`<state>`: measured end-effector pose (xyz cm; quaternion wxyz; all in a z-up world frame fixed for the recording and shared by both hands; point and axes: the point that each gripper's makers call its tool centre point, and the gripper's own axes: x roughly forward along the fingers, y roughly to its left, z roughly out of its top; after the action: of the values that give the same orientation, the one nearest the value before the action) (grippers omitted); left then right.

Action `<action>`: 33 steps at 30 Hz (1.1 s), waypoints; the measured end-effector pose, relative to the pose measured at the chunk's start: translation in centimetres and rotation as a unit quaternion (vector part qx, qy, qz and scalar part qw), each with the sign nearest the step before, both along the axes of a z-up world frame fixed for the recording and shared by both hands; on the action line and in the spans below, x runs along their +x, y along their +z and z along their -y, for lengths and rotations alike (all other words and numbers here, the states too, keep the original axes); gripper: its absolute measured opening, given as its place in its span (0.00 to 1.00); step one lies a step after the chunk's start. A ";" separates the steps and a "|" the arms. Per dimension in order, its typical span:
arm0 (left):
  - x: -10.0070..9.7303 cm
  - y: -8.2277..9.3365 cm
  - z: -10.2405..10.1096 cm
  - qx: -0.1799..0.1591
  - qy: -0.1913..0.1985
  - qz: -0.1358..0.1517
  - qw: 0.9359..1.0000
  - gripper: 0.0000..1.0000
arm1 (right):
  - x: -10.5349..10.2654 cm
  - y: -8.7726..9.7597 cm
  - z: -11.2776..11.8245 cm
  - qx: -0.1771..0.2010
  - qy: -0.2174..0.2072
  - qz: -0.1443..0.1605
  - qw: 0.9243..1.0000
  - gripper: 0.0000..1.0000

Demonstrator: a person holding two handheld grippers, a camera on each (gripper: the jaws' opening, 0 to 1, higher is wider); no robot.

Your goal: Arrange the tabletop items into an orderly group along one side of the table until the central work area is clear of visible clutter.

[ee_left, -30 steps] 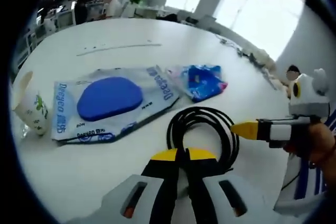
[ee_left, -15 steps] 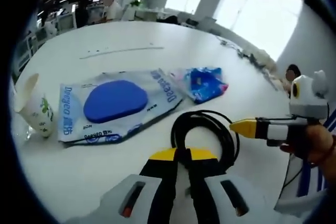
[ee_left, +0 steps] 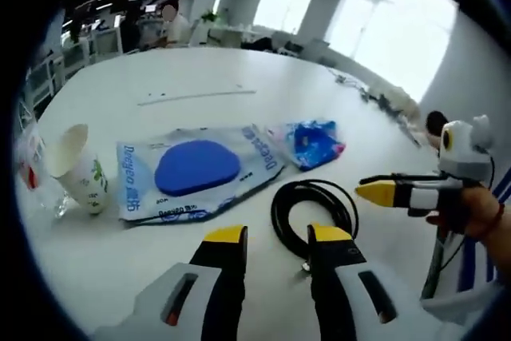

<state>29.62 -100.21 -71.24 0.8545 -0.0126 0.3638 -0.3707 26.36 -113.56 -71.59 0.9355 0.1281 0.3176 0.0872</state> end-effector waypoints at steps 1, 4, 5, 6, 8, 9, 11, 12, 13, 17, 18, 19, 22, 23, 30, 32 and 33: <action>-0.1 0.3 -0.2 0.001 -0.005 0.008 1.000 0.35 | -0.1 0.5 -0.2 -0.006 0.013 0.006 1.000 0.31; -0.1 1.0 -0.7 0.001 -0.011 0.022 1.000 0.42 | -0.4 1.5 -0.6 -0.023 0.039 0.016 0.999 0.38; -0.1 1.2 -0.8 0.000 -0.011 0.025 1.000 0.44 | -0.5 1.8 -0.8 -0.026 0.047 0.017 0.998 0.40; -0.2 1.5 -1.0 -0.002 -0.012 0.027 1.000 0.46 | -0.7 2.2 -1.0 -0.029 0.056 0.019 0.998 0.43; -0.3 1.9 -1.3 -0.004 -0.013 0.030 0.999 0.50 | -0.9 2.7 -1.4 -0.035 0.071 0.025 0.997 0.46; -0.3 2.2 -1.6 -0.006 -0.011 0.033 0.999 0.52 | -1.0 3.2 -1.7 -0.039 0.081 0.029 0.996 0.48; -0.5 2.8 -2.1 -0.007 -0.011 0.041 0.999 0.57 | -1.3 3.8 -2.3 -0.046 0.101 0.034 0.993 0.52; -0.6 3.0 -2.4 -0.007 -0.010 0.043 0.999 0.58 | -1.4 4.0 -2.5 -0.051 0.111 0.034 0.992 0.55; -0.6 3.3 -2.8 -0.008 -0.008 0.045 0.999 0.60 | -1.6 4.4 -2.7 -0.061 0.122 0.037 0.990 0.57; -0.7 4.2 -3.8 -0.001 -0.015 0.067 0.998 0.67 | -1.9 5.3 -3.4 -0.069 0.145 0.041 0.986 0.64; -0.8 4.3 -4.1 0.003 -0.018 0.069 0.997 0.69 | -2.0 5.6 -3.7 -0.068 0.151 0.044 0.985 0.65; -0.9 4.5 -4.4 0.005 -0.019 0.072 0.997 0.72 | -2.2 5.8 -3.8 -0.069 0.155 0.046 0.984 0.67; -1.3 5.0 -5.4 0.005 -0.022 0.078 0.997 0.76 | -2.5 6.4 -4.2 -0.071 0.166 0.049 0.982 0.72; -1.5 5.2 -5.8 0.002 -0.021 0.077 0.997 0.77 | -2.6 6.7 -4.3 -0.072 0.170 0.054 0.981 0.73; -3.0 6.1 -9.6 -0.002 -0.012 0.081 0.997 0.85 | -3.7 8.1 -4.1 -0.068 0.180 0.063 0.979 0.86; -3.2 6.3 -10.9 0.002 -0.003 0.085 0.996 0.87 | -4.0 8.5 -4.0 -0.070 0.183 0.065 0.978 0.88; -3.2 6.5 -11.4 0.004 0.000 0.089 0.996 0.89 | -4.2 8.7 -4.0 -0.070 0.184 0.065 0.978 0.89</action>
<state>26.41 -88.77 -64.75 0.8833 0.0237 0.2881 -0.3690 22.18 -109.60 -62.86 0.9286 -0.0045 0.2795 0.2439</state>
